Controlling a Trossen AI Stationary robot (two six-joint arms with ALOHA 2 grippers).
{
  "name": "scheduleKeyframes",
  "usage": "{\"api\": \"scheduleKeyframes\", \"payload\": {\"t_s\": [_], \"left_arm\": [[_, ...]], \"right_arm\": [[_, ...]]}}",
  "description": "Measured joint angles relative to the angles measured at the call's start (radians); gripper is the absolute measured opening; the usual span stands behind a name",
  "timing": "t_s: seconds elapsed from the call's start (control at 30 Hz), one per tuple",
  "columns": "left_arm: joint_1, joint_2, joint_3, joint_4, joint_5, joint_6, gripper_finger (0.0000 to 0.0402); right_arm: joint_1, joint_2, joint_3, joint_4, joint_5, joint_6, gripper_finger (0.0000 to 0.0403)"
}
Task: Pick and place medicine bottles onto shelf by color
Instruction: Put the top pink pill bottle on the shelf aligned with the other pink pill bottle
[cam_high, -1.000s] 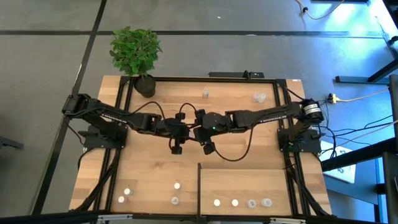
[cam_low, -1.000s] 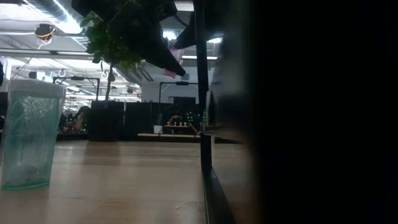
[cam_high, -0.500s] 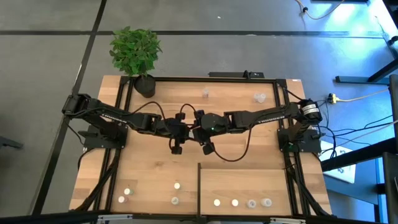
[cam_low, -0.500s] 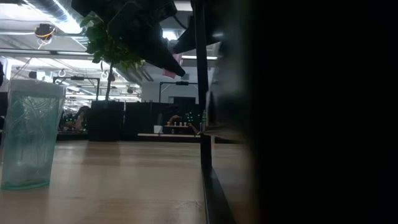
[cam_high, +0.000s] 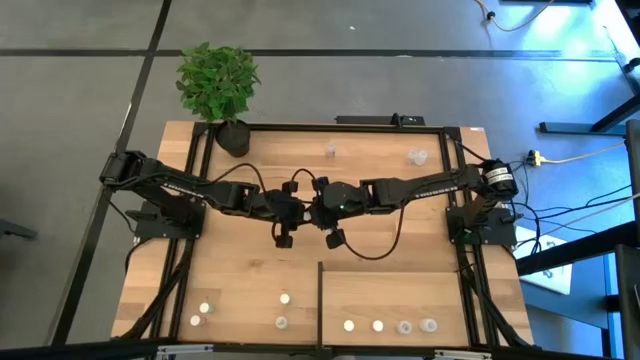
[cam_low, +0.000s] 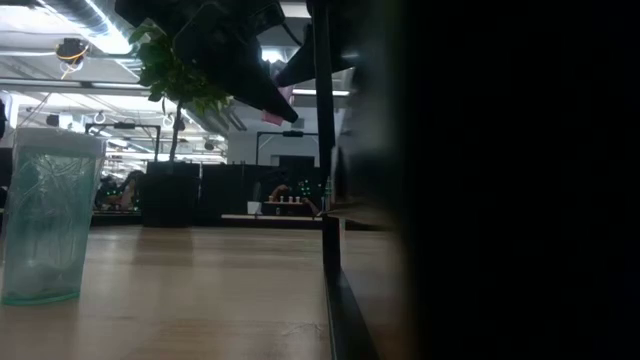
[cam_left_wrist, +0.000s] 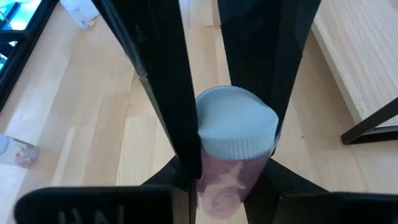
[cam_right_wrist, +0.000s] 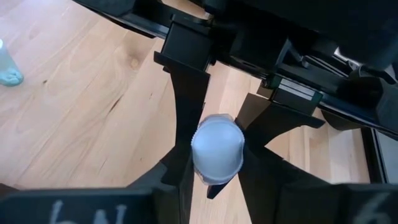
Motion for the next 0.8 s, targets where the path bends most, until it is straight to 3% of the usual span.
{"api": "scheduleKeyframes", "payload": {"t_s": [0.8], "left_arm": [[0.001, 0.000, 0.000, 0.005, 0.000, -0.001, 0.0110]], "right_arm": [[0.000, 0.000, 0.000, 0.000, 0.001, 0.000, 0.0108]]}}
